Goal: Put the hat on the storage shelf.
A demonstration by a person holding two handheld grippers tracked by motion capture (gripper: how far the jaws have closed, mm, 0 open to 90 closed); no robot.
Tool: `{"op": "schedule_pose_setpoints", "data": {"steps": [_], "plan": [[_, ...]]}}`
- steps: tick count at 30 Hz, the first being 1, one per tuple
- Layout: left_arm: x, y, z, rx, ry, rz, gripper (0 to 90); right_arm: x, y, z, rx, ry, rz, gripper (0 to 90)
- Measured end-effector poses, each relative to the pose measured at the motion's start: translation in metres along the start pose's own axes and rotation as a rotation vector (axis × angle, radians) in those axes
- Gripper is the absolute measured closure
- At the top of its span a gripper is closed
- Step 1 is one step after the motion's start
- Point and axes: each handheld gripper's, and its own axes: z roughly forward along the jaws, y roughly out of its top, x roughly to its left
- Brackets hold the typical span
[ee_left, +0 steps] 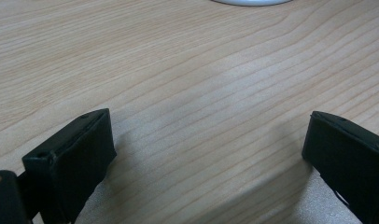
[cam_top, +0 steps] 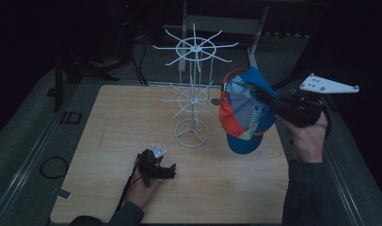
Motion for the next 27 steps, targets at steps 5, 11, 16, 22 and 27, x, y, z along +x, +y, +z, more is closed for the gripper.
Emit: {"op": "schedule_pose_setpoints", "data": {"steps": [5,11,16,22,27], "plan": [[0.0,0.0,0.0,0.0,0.0,0.0,2.6,-0.001,0.004,-0.003,-0.009,-0.001,0.003,87.7],[0.0,0.0,0.0,0.002,0.0,0.003,2.6,-0.001,0.01,-0.005,-0.023,-0.004,-0.004,87.7],[0.0,0.0,0.0,0.002,0.0,0.003,2.6,0.0,0.016,-0.008,-0.04,-0.003,-0.007,87.7],[0.0,0.0,0.0,0.001,0.001,0.002,2.6,0.001,0.022,-0.008,-0.074,0.001,-0.008,87.7],[0.0,0.0,0.0,0.001,0.001,0.002,2.6,0.003,0.028,-0.002,-0.085,0.012,-0.004,87.7]]}}
